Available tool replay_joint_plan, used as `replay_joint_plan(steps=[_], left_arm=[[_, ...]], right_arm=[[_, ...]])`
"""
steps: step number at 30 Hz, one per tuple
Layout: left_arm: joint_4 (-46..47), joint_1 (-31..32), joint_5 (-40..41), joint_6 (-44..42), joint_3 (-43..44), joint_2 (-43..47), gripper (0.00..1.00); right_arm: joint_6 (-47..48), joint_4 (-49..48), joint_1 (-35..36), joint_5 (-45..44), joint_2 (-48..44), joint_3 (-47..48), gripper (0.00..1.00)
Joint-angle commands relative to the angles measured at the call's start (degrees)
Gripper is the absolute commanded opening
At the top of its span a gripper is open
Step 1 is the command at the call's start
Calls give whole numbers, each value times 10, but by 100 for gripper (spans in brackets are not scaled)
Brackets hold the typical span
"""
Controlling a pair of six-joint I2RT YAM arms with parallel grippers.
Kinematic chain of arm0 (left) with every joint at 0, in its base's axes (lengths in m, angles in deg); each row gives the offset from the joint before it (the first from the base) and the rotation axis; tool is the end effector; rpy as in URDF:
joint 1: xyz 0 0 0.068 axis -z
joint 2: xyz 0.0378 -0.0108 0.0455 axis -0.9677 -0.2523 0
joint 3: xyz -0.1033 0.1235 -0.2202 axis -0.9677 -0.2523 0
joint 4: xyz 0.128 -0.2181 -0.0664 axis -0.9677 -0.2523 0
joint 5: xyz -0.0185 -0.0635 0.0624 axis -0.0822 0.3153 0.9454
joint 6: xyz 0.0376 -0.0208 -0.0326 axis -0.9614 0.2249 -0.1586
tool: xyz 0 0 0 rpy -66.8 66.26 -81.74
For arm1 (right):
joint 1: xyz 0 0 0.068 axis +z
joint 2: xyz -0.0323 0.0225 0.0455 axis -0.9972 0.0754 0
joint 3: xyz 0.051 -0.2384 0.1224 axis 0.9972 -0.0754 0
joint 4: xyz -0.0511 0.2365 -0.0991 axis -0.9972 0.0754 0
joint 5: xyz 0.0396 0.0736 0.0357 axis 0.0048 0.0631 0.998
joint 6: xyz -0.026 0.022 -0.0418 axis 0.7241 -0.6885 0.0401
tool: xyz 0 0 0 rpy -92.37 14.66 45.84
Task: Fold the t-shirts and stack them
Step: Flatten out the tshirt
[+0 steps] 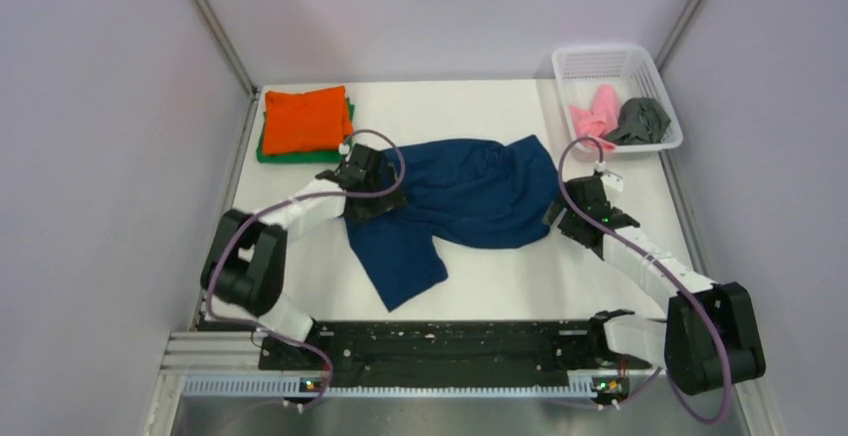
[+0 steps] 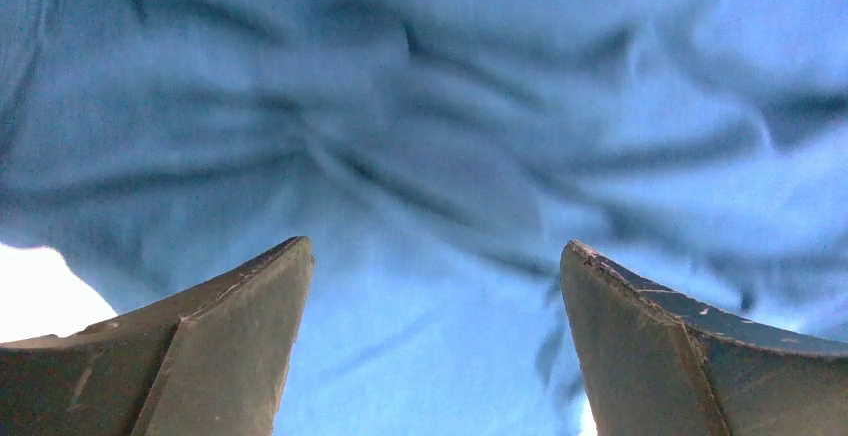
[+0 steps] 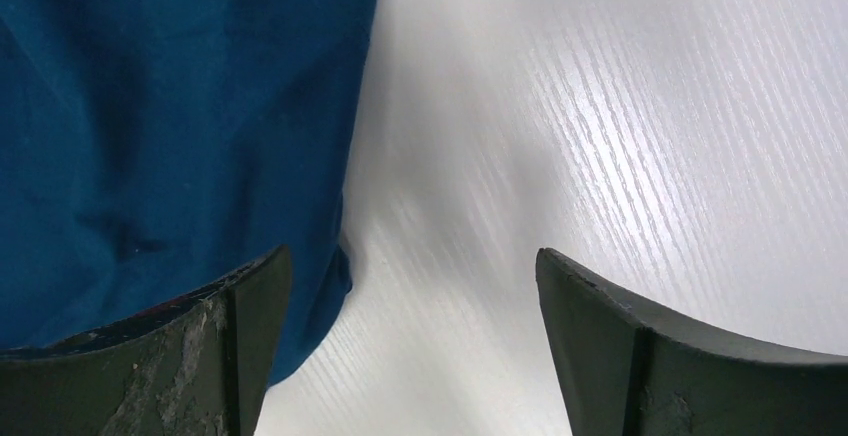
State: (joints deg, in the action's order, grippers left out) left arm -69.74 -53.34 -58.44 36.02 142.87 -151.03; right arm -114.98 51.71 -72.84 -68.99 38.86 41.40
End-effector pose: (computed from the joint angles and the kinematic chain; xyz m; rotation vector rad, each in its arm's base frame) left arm 0.3053 -0.1221 0.1825 -0.4558 2.5977 -0.3376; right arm 0.2131 0.0370 0.1810 0.6328 2.3447 -0.0113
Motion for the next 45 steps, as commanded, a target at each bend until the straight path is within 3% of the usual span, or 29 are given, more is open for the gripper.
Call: replay_joint_plan(steps=[1,6,9,13,19,20,24,26,27,29,30,32,34,38,41,45], left_arm=[[-68,74,67,14,-74,180,99],[-126,136,69,91,-196,326,99],[-135,192,49,140,-260,360,96],[-134,261,60,197,-281,346,93],[-120,315,75,231,-264,254,88],[-103,318,71,232,-264,236,86],[-45,327,67,226,-240,154,70],[-28,327,85,220,-223,117,58],[-29,326,105,218,-209,98,46],[-75,325,164,232,-166,62,0],[-109,325,207,238,-139,48,0],[-174,326,261,250,-97,49,0],[-219,326,307,253,-77,96,0],[-275,335,393,225,-47,309,0],[-210,335,391,90,-19,460,0],[-171,336,334,-36,92,569,0]], right_arm=[[-17,-25,-7,13,1,-5,89],[-17,-46,-6,42,0,-14,83],[-15,-56,-7,49,10,-9,76],[-14,-89,-6,95,36,-5,64],[-15,-117,-6,130,97,-4,57],[-14,-126,-5,135,111,-4,52],[-17,-152,-6,156,145,-5,44],[-19,-158,-5,146,159,-4,36],[-18,-161,-6,141,162,-3,30],[-17,-164,-6,137,164,-2,10],[-13,-159,-6,138,159,1,0],[-4,-140,-5,143,136,13,0],[8,-94,-5,141,81,32,0],[37,1,-5,138,-44,86,0],[41,64,-3,160,-130,144,0],[39,125,-2,193,-209,255,0]])
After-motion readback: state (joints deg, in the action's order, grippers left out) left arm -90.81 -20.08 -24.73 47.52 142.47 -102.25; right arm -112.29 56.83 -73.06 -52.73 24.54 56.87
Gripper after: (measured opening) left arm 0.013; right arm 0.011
